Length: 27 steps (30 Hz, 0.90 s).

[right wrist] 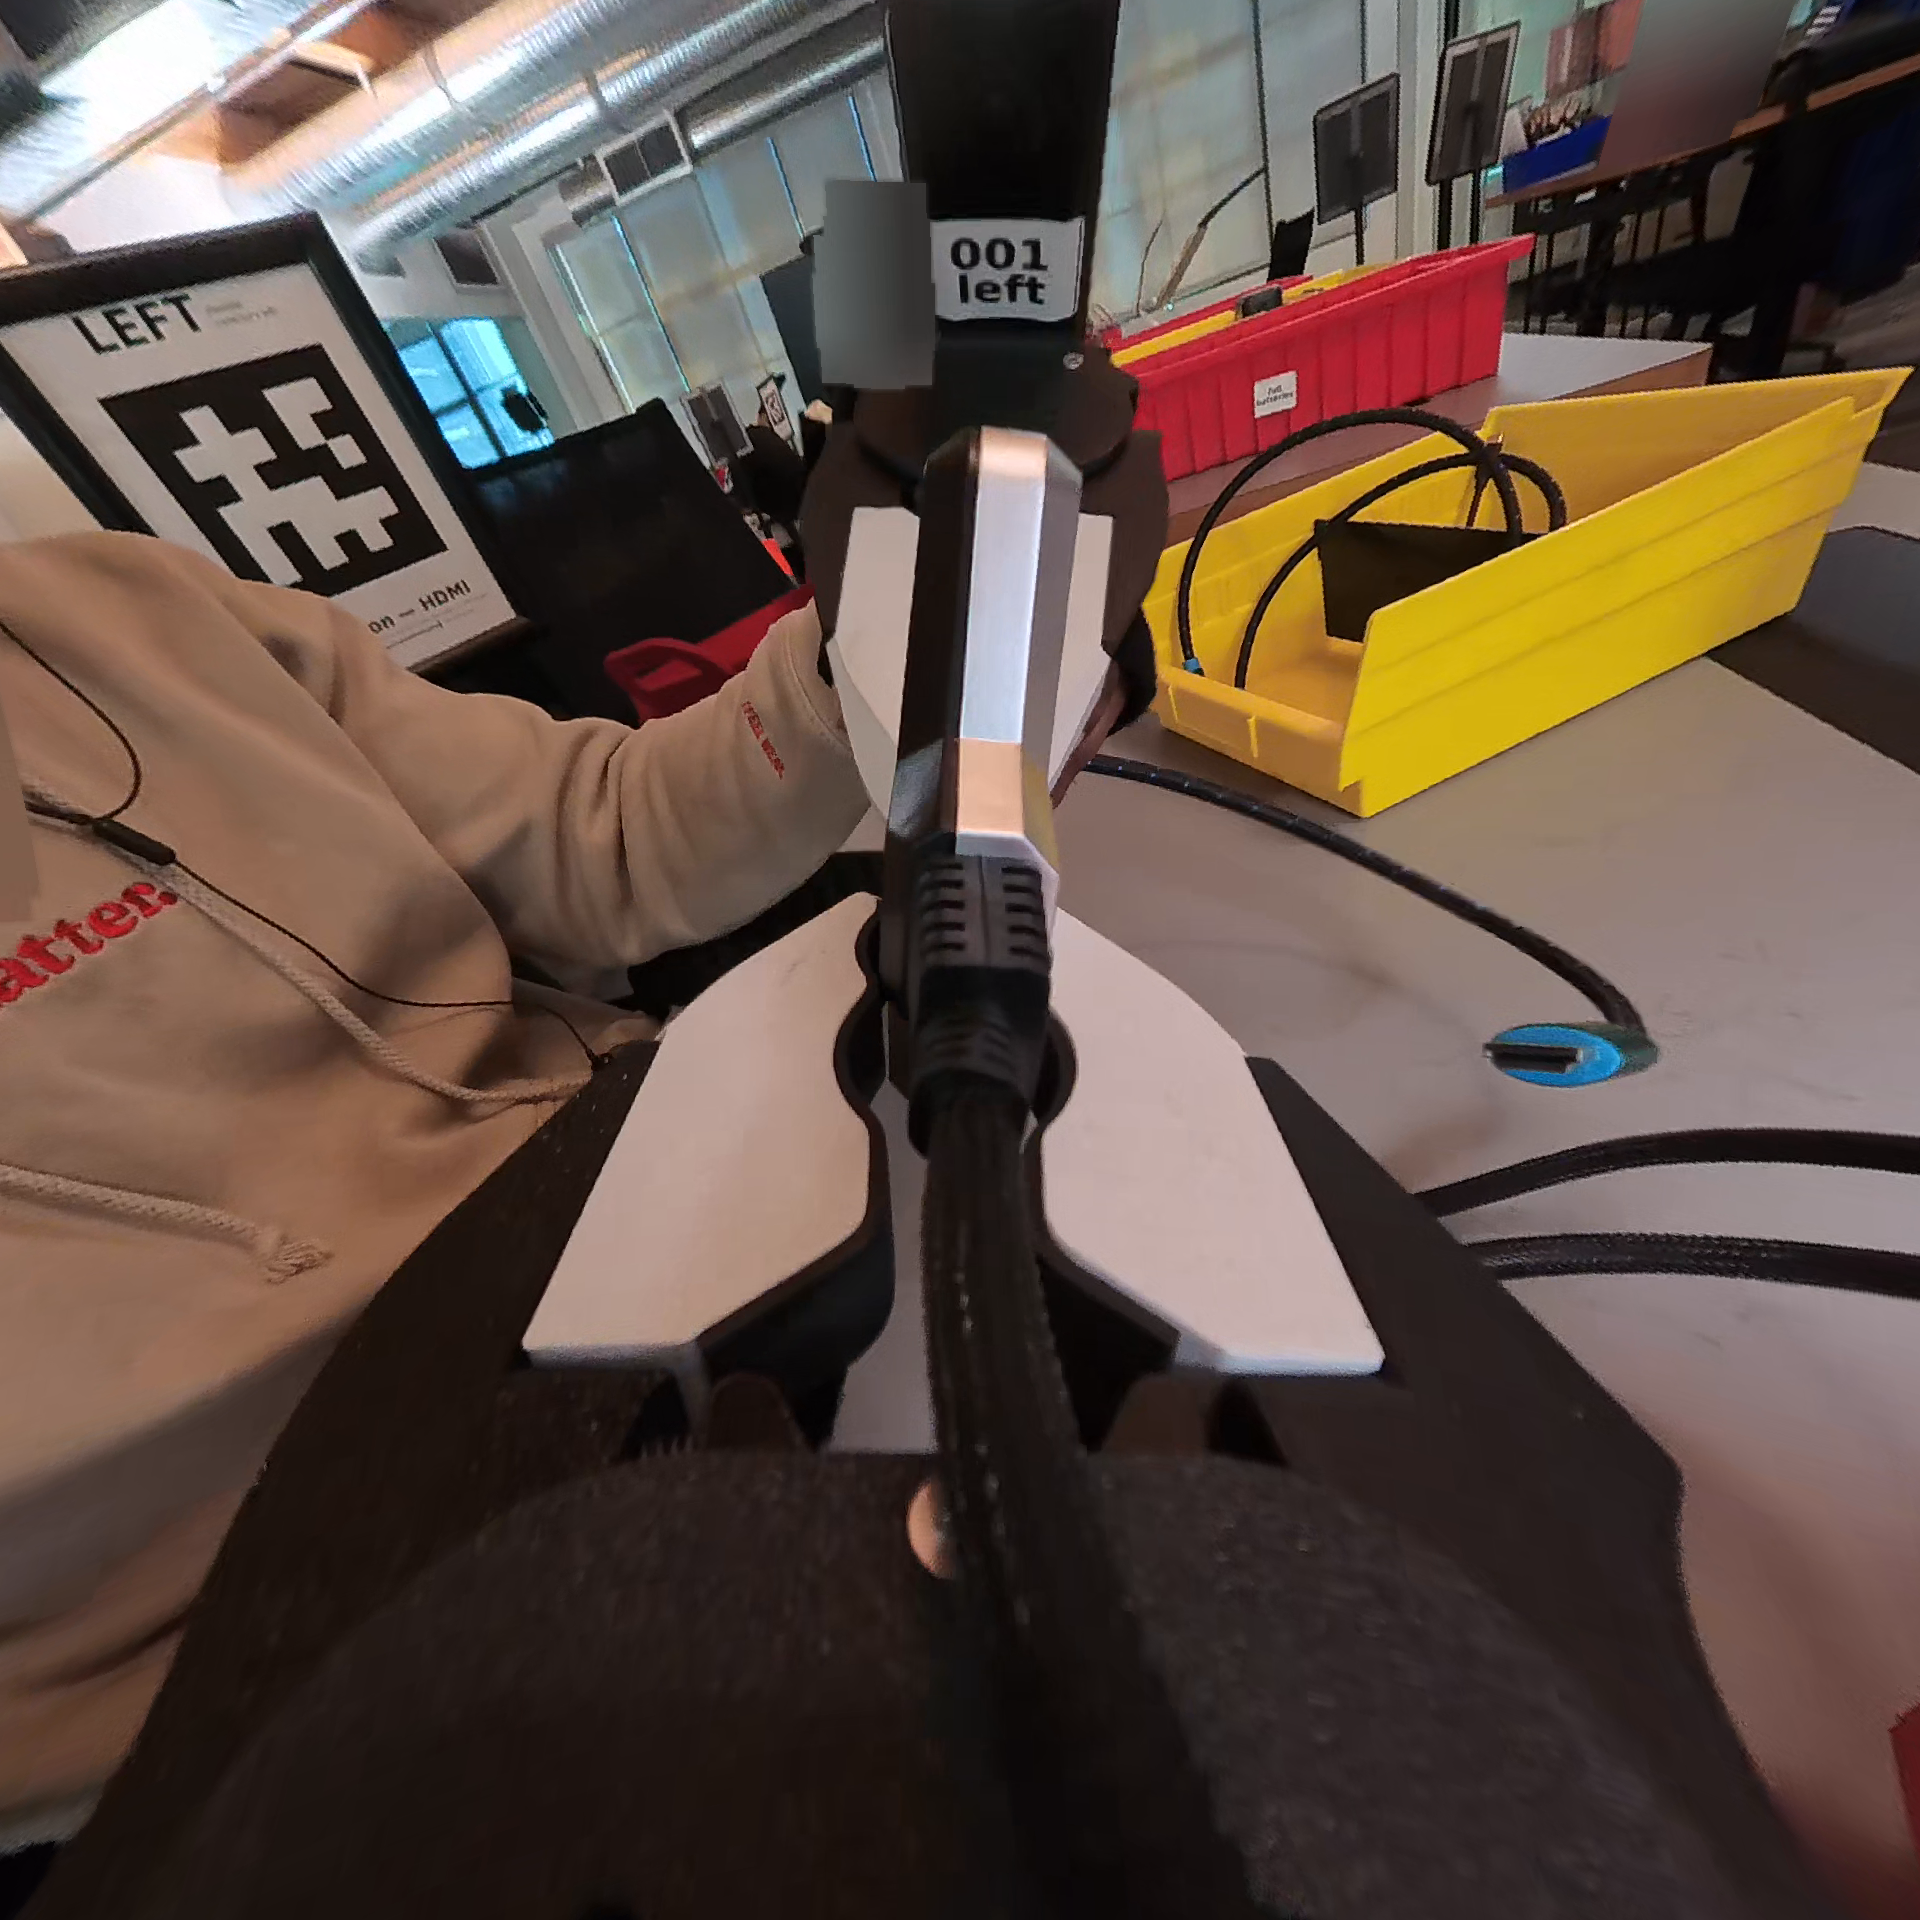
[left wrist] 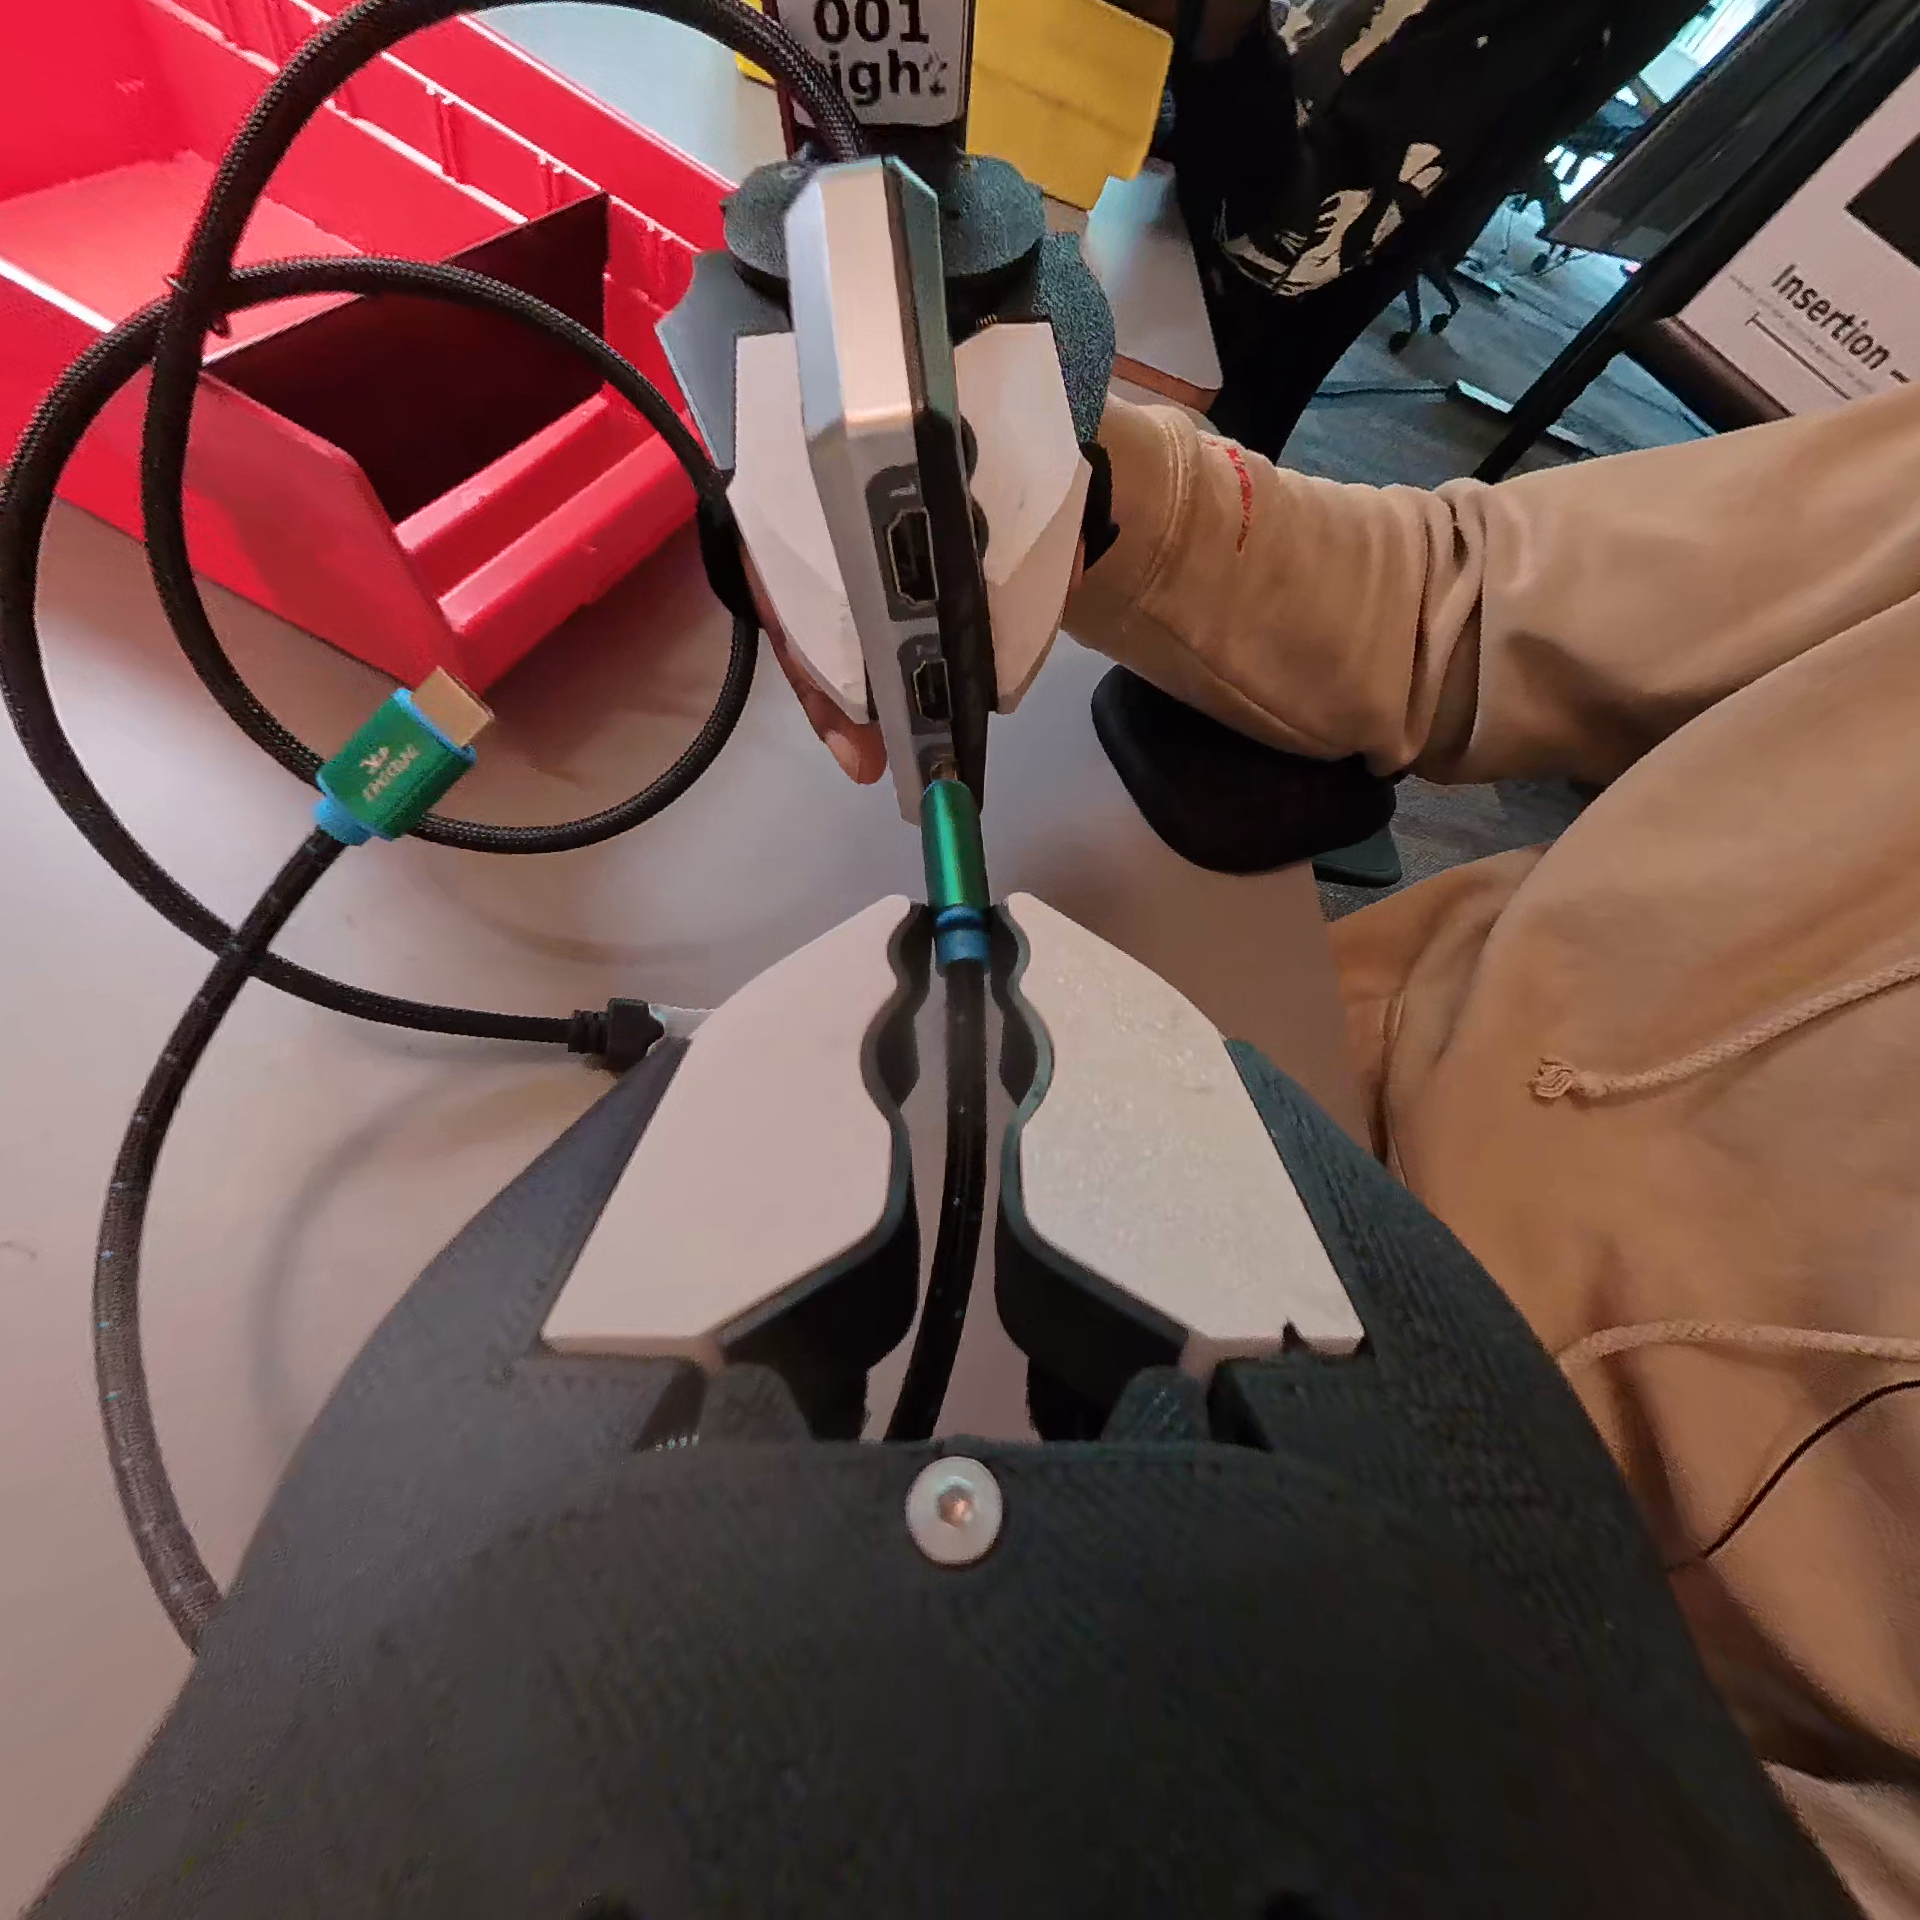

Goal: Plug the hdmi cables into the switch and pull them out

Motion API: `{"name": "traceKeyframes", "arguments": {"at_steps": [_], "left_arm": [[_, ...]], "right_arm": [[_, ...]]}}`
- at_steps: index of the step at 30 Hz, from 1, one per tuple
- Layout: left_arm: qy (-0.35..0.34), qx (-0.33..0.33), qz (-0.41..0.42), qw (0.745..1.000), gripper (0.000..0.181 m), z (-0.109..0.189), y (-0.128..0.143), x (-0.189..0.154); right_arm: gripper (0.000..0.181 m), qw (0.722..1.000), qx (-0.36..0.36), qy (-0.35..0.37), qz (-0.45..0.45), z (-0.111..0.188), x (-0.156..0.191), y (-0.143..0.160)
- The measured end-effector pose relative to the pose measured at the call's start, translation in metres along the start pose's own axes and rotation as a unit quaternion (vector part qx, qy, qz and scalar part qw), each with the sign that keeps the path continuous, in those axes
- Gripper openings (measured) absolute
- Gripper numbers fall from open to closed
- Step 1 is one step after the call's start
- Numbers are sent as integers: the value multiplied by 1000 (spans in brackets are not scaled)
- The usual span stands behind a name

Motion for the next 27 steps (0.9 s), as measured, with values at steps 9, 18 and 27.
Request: {"name": "traceKeyframes", "arguments": {"at_steps": [9,18,27], "left_arm": [[-19,22,-3,1000,11,-2,4,3],[-2,23,-8,1000,12,-7,5,1],[-69,-61,9,996,13,0,3,19]], "right_arm": [[22,1000,-10,-4,-26,-8,-10,12],[22,999,-3,-16,-32,-5,-7,9],[27,988,-97,85,-86,7,-20,-4]]}}
Point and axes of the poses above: each gripper's, where its closed fingertips meet, z back along the fingers, y out of its underside, x = y × z across the jaws, the point moved 10 cm from there along z, back along the fingers, and after that the axes turned 4 degrees about y, right-handed, at the moved point
